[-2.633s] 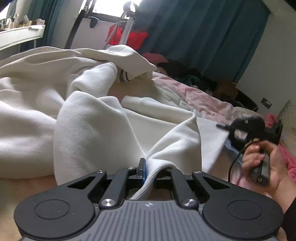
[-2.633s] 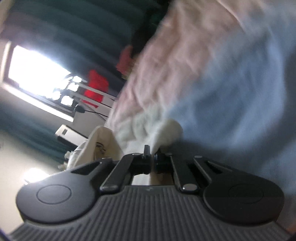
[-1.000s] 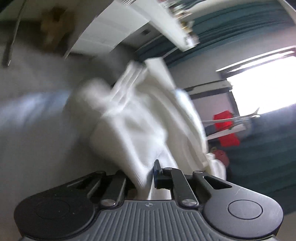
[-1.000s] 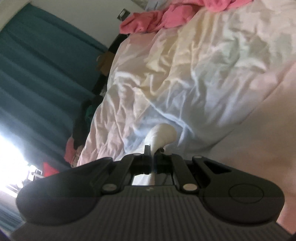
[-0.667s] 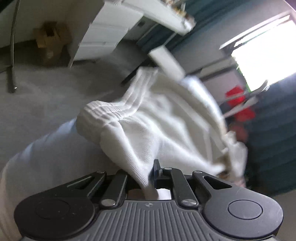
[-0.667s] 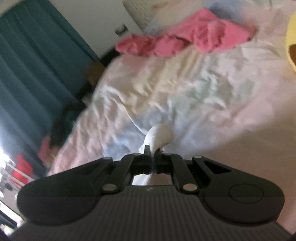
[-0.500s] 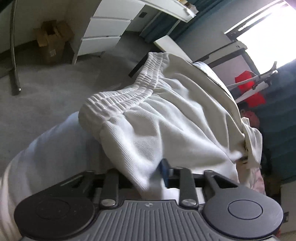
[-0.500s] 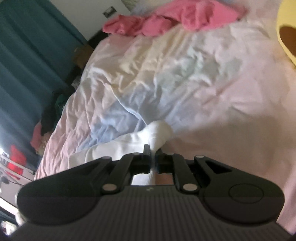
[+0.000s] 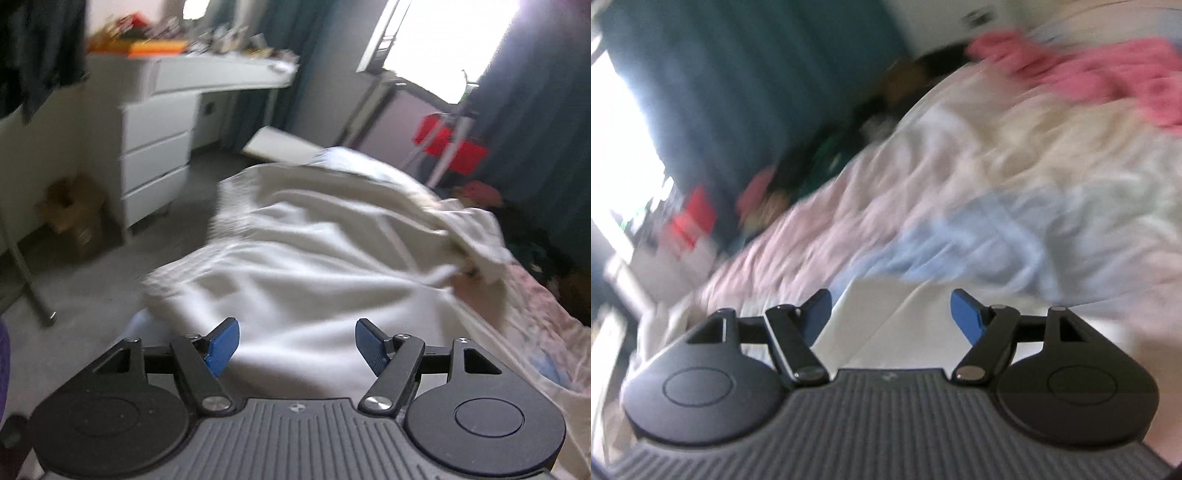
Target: Fold clothes
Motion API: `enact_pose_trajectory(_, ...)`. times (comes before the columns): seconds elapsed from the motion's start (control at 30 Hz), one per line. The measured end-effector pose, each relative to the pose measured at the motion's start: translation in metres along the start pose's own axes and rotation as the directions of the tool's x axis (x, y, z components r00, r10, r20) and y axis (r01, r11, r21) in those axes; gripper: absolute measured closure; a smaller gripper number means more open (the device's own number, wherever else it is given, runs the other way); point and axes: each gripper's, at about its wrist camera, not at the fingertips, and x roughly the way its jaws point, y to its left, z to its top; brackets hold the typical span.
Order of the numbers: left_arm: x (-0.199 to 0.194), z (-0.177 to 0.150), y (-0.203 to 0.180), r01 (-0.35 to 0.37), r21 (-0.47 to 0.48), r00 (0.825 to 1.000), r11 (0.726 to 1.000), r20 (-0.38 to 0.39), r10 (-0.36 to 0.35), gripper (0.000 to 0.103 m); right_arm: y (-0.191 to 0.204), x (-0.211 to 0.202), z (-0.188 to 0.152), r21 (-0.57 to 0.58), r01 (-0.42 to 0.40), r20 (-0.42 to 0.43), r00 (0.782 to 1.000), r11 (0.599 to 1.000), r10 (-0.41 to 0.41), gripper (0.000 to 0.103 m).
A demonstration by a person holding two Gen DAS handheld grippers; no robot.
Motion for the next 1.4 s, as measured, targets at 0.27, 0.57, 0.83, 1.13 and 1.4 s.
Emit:
enact_pose_trajectory(0.27, 0.055, -0.037, -0.144, 0.219, 0.250, 0.974, 0.943, -0.106, -0.199, 0.027, 0.009, 0.005, -0.003, -0.023, -0.017, 0.015, 1.000, 1.000, 0.017, 0.031)
enact_pose_trajectory(0.57, 0.128, -0.084, -0.324, 0.494, 0.435, 0.866, 0.752, -0.320, -0.384, 0.025, -0.012, -0.021, -0.011, 0.137, 0.020, 0.164, 0.986, 0.990, -0.042, 0.031)
enact_pose_trajectory(0.83, 0.208, -0.132, -0.515, 0.711, 0.358, 0.688, 0.605, -0.530, -0.495, 0.025, -0.031, -0.045, -0.019, 0.280, 0.030, 0.284, 0.952, 0.960, -0.113, 0.031)
enact_pose_trajectory(1.13, 0.283, -0.194, -0.671, 0.809, 0.207, 0.414, 0.550, -0.865, -0.283, 0.025, -0.044, -0.042, -0.022, 0.353, 0.018, 0.314, 0.940, 0.935, -0.136, 0.031)
enact_pose_trajectory(1.4, 0.275, -0.211, -0.722, 0.880, 0.196, 0.342, 0.434, -0.894, -0.290, 0.095, -0.052, -0.029, -0.023, 0.386, 0.003, 0.306, 0.943, 0.922, -0.131, 0.032)
